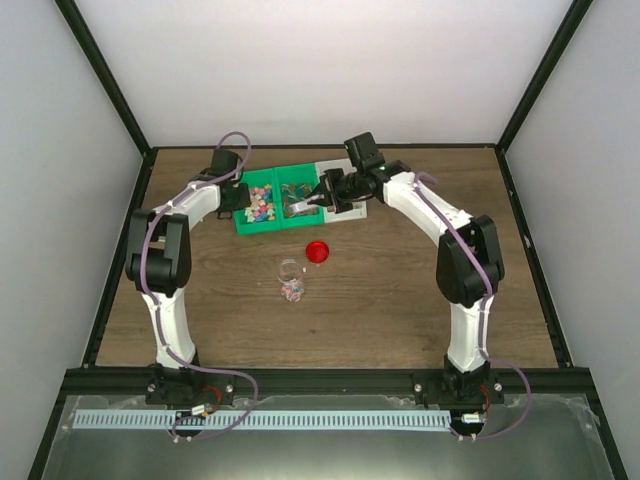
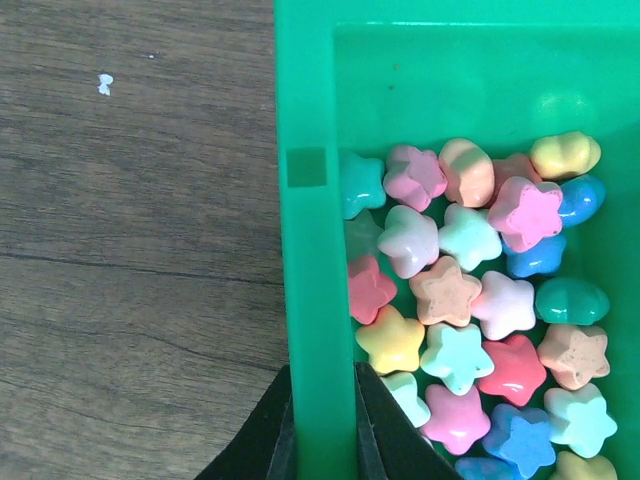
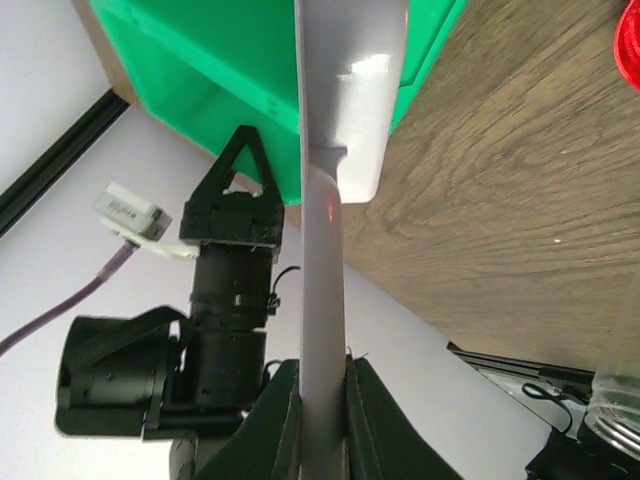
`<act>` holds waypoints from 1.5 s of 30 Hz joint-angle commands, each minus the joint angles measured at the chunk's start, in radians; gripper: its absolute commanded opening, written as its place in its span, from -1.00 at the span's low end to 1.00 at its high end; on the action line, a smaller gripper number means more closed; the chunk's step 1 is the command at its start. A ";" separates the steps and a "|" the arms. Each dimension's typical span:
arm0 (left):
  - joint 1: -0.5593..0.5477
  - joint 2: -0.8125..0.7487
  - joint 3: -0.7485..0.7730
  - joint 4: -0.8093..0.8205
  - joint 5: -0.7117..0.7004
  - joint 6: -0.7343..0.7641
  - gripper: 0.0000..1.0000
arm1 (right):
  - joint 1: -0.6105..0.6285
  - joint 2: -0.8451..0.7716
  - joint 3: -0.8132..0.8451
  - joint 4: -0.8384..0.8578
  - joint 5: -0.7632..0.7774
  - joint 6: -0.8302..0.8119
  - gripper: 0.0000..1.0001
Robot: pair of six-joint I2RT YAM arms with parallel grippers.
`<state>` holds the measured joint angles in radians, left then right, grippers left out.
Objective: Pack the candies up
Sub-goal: Scoop the fake candies from the storage box.
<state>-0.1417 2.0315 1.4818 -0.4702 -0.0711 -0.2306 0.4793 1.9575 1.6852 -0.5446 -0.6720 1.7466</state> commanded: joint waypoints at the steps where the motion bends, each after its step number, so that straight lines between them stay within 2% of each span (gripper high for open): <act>1: -0.007 -0.026 -0.019 -0.028 -0.096 -0.003 -0.92 | -0.006 0.066 0.069 -0.174 0.073 -0.051 -0.99; 8: -0.009 -0.019 -0.015 -0.042 -0.094 -0.018 -0.92 | -0.002 0.141 0.114 -0.202 0.068 -0.092 -0.99; 14: -0.009 -0.018 -0.030 -0.047 -0.059 -0.019 -0.92 | -0.005 0.204 0.082 -0.115 0.045 -0.095 -0.99; 26: -0.013 0.005 -0.028 -0.064 -0.059 -0.019 -0.92 | -0.042 0.271 -0.078 0.390 0.002 -0.104 -0.99; 30: -0.016 0.027 -0.007 -0.074 -0.041 -0.029 -0.92 | -0.044 0.276 -0.124 0.449 0.006 -0.116 -0.99; 35: -0.021 0.049 0.014 -0.079 0.003 -0.050 -0.92 | -0.042 0.263 -0.267 0.717 -0.004 -0.097 -0.99; 37: -0.021 0.050 0.011 -0.080 0.010 -0.059 -0.92 | -0.042 0.250 -0.255 0.668 0.014 -0.144 -0.99; 40: -0.021 0.044 0.004 -0.080 0.002 -0.071 -0.92 | -0.029 0.197 -0.223 0.491 0.057 -0.199 -0.99; 43: -0.021 0.048 0.008 -0.079 0.001 -0.079 -0.92 | -0.002 0.121 -0.295 0.539 0.056 -0.112 -0.99; 45: -0.021 0.053 0.019 -0.083 -0.001 -0.081 -0.92 | 0.019 0.103 -0.280 0.464 0.043 -0.060 -0.99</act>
<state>-0.1455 2.0426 1.4963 -0.4820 -0.1020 -0.3374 0.4690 2.1159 1.4277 0.0910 -0.6891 1.5856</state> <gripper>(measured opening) 0.101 0.089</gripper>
